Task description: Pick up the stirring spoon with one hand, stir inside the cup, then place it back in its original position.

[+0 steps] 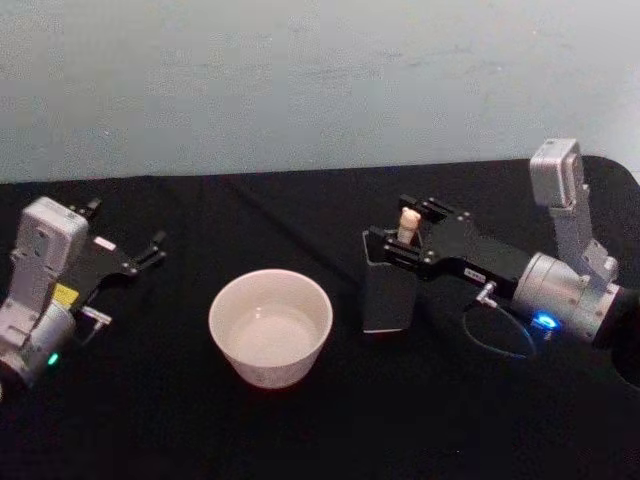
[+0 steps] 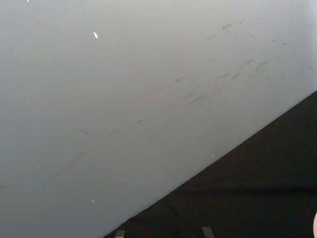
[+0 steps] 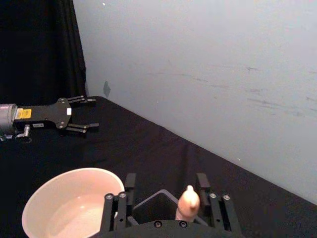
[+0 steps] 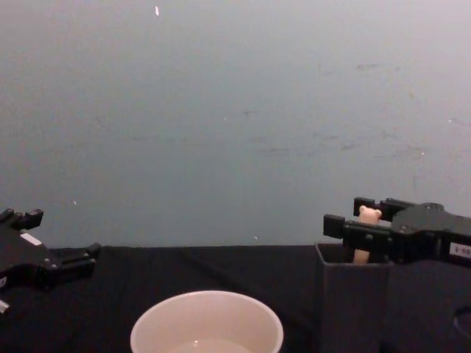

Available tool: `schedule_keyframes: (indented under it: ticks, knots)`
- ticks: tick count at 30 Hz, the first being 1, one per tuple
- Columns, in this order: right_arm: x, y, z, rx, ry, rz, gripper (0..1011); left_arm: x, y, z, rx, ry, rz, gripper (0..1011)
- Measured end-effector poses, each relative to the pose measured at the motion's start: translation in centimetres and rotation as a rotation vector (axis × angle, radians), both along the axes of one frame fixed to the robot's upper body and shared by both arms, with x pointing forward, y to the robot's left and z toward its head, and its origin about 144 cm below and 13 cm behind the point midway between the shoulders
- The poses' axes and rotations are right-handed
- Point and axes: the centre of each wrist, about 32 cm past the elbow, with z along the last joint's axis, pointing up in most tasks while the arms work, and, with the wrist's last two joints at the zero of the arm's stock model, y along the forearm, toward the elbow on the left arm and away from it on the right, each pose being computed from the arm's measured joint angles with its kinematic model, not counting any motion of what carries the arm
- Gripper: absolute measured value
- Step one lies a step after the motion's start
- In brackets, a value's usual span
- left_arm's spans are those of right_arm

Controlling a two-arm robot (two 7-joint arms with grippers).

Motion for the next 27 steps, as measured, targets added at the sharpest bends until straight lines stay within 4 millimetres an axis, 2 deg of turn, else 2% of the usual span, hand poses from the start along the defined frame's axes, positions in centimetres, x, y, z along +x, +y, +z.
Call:
schedule_keyframes:
  ticks: [4, 5, 9, 11, 27]
  knots:
    - [0.0, 0.0, 0.0, 0.0, 0.0, 0.0, 850, 0.0, 0.0, 0.0, 0.0, 0.0, 0.0, 1001]
    - [0.0, 0.0, 0.0, 0.0, 0.0, 0.0, 850, 0.0, 0.0, 0.0, 0.0, 0.0, 0.0, 1001]
    - [0.0, 0.0, 0.0, 0.0, 0.0, 0.0, 979, 0.0, 0.0, 0.0, 0.0, 0.0, 0.0, 1001]
    - [0.0, 0.0, 0.0, 0.0, 0.0, 0.0, 1003, 0.0, 0.0, 0.0, 0.0, 0.0, 0.0, 1001]
    - [0.01, 0.06, 0.24, 0.005, -0.007, 0.005, 1000, 0.0, 0.0, 0.0, 0.0, 0.0, 0.0, 1001]
